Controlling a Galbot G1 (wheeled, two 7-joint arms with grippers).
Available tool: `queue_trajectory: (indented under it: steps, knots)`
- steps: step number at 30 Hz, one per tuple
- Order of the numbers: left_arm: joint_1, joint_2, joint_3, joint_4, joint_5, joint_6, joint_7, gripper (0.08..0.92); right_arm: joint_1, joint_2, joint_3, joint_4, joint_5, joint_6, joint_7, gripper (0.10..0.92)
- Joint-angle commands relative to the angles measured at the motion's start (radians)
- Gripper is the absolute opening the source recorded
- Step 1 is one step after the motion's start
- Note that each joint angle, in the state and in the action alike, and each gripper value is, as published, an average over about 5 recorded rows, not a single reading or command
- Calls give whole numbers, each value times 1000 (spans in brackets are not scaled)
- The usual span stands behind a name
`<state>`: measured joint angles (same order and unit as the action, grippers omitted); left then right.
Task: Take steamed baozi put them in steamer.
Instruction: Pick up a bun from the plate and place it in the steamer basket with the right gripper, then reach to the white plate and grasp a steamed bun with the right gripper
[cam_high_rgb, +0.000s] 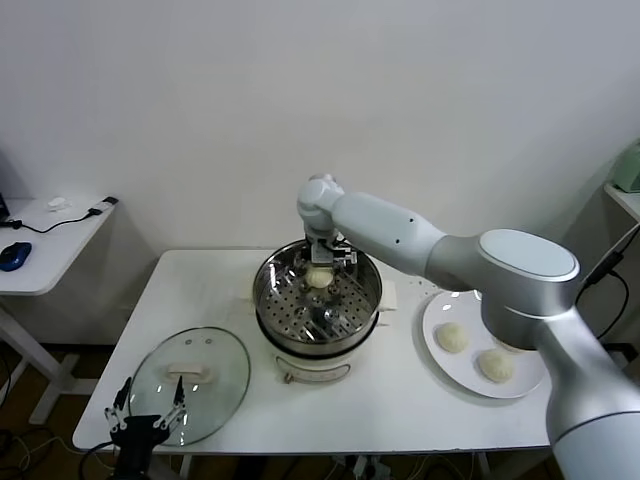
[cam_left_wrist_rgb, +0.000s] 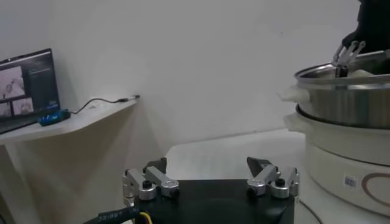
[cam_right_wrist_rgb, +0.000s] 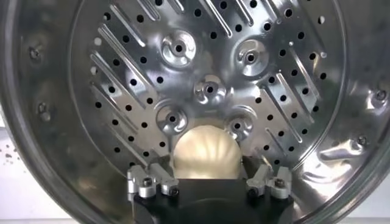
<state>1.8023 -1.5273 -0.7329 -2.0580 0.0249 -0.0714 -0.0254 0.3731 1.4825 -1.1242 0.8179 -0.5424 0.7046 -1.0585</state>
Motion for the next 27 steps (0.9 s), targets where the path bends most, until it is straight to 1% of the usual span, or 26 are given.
queue_trajectory:
  steps: [1,4,5,7,9,11,14,16,18,21,23,25,27]
  knots:
    - [1,-5,4,0,1,-1,-1,823,91,-60,-2,79,135,-20,-39,822]
    - [-1,-10,9,-2,1,-2,-1,823,180,-126,-24,147,246,-53,-63,823]
    - [-2,-11,9,-4,2,-1,-1,823,220,-157,-41,167,304,-76,-71,823]
    - [-1,-10,9,-12,2,0,0,823,308,-219,-106,200,469,-148,-83,823]
    - [1,-9,7,-24,2,4,1,823,393,-287,-201,228,651,-251,-76,823]
    - [2,-7,4,-36,1,7,2,823,461,-362,-307,264,813,-375,-37,823]
    - [4,-3,1,-46,-2,10,2,823,523,-484,-425,358,982,-641,27,823]
    - [5,-1,-1,-48,-6,11,2,823,525,-563,-452,410,1038,-813,52,823]
    - [6,2,-3,-47,-8,11,2,823,502,-643,-458,440,1073,-924,78,823]
    - [9,9,-3,-45,-9,11,3,823,460,-748,-477,478,1122,-1015,108,823]
    - [11,11,-3,-46,-8,11,5,823,418,-803,-473,497,1135,-1055,85,823]
    - [12,12,-3,-46,-7,11,8,823,353,-846,-450,505,1127,-1079,54,823]
    - [13,11,-3,-47,-7,11,12,823,256,-874,-399,495,1087,-1081,30,823]
